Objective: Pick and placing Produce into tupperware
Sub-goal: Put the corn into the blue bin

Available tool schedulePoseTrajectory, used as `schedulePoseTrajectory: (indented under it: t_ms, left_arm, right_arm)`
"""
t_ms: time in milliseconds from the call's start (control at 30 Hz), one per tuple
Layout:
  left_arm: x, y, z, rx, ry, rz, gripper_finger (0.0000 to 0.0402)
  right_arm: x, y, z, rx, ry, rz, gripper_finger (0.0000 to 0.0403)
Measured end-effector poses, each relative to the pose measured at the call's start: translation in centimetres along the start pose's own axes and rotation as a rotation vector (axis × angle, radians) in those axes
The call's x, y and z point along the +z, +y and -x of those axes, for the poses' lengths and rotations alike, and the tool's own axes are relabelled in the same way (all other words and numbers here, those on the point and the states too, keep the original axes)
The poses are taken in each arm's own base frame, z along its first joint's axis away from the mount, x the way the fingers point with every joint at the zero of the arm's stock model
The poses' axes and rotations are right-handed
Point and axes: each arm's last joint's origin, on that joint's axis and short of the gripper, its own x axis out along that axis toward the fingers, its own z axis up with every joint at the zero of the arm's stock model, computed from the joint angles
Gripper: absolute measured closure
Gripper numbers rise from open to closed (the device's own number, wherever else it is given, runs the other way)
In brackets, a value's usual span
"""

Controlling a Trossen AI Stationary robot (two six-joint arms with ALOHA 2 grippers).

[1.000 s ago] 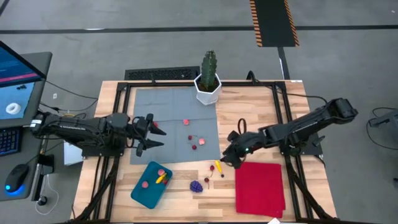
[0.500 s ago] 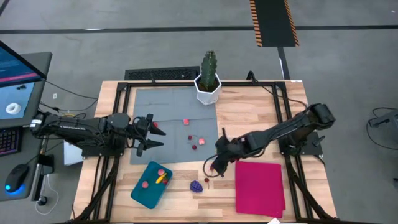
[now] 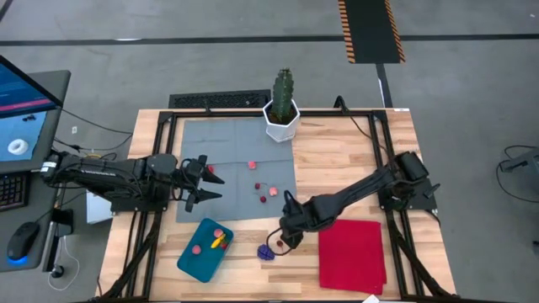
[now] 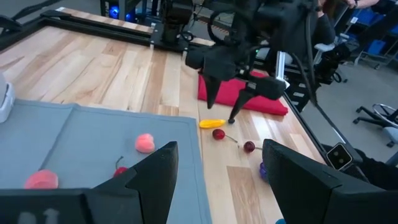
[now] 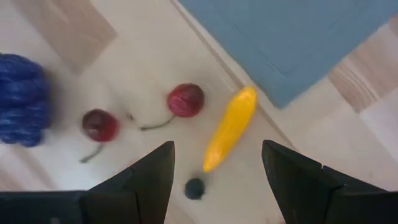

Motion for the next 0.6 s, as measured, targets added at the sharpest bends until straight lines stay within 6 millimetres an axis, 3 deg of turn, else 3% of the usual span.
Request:
schedulePoseTrajectory:
  t_ms: [333, 600]
  left_arm:
    - [0.0, 0.0, 0.0, -0.001, -0.001, 0.015, 0.0177]
    - [0.0, 0.0, 0.0, 0.000, -0.001, 0.015, 0.0177]
  right_arm:
    - [-0.5, 0.0, -1.6, -0.092, 0.040, 0.027, 0.0143]
    - [-0.4, 0.1, -1.6, -0.088, 0.017, 0.038, 0.0196]
